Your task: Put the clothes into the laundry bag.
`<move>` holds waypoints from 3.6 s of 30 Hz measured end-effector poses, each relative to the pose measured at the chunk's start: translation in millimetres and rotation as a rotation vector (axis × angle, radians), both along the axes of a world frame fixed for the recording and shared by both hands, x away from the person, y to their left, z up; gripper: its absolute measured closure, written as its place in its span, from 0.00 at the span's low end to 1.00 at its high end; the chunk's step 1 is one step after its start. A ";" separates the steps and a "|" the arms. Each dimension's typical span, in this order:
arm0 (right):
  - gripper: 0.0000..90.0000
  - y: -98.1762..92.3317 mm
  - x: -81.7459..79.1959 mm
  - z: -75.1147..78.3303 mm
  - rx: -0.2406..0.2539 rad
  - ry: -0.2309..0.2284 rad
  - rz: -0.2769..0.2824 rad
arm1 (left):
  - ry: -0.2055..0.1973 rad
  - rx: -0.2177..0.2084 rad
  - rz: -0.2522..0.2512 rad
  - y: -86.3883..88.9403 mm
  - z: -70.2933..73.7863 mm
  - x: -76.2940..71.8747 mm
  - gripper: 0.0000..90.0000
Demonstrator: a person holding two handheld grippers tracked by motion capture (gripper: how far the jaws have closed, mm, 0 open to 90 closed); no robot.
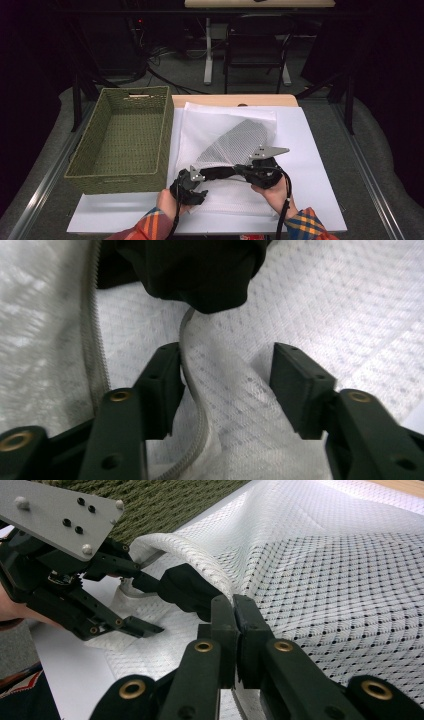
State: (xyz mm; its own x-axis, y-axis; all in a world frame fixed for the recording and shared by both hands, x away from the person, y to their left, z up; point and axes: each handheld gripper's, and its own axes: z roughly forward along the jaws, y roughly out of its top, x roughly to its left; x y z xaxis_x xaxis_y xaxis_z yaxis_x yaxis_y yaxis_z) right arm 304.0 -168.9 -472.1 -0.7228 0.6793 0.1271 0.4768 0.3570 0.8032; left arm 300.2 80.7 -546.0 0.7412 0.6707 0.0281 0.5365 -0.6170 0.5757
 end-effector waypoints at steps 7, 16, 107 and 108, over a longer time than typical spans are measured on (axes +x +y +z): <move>0.98 -0.2 0.2 -0.5 -0.005 -0.002 0.000 | 0.013 -0.030 -0.036 2.8 -0.8 -2.1 0.93; 0.98 -3.3 1.3 -1.2 -0.007 0.002 -0.007 | 0.052 -0.068 -0.146 6.8 7.2 -14.9 0.97; 0.98 -5.3 -12.8 -34.1 -0.128 0.121 0.069 | 0.004 -0.040 -0.220 -5.1 25.0 -0.3 0.98; 0.98 -5.0 -12.1 -37.2 -0.134 0.129 0.070 | 0.005 -0.038 -0.218 -5.1 23.2 -0.2 0.98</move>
State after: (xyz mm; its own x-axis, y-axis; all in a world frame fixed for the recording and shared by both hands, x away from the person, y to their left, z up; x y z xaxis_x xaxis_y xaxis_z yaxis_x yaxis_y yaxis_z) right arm 291.9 -173.9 -509.3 -0.7526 0.6448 0.1332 0.5427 0.4930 0.6800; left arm 300.0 75.6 -522.8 0.8687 0.4954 0.0018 0.3961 -0.6967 0.5981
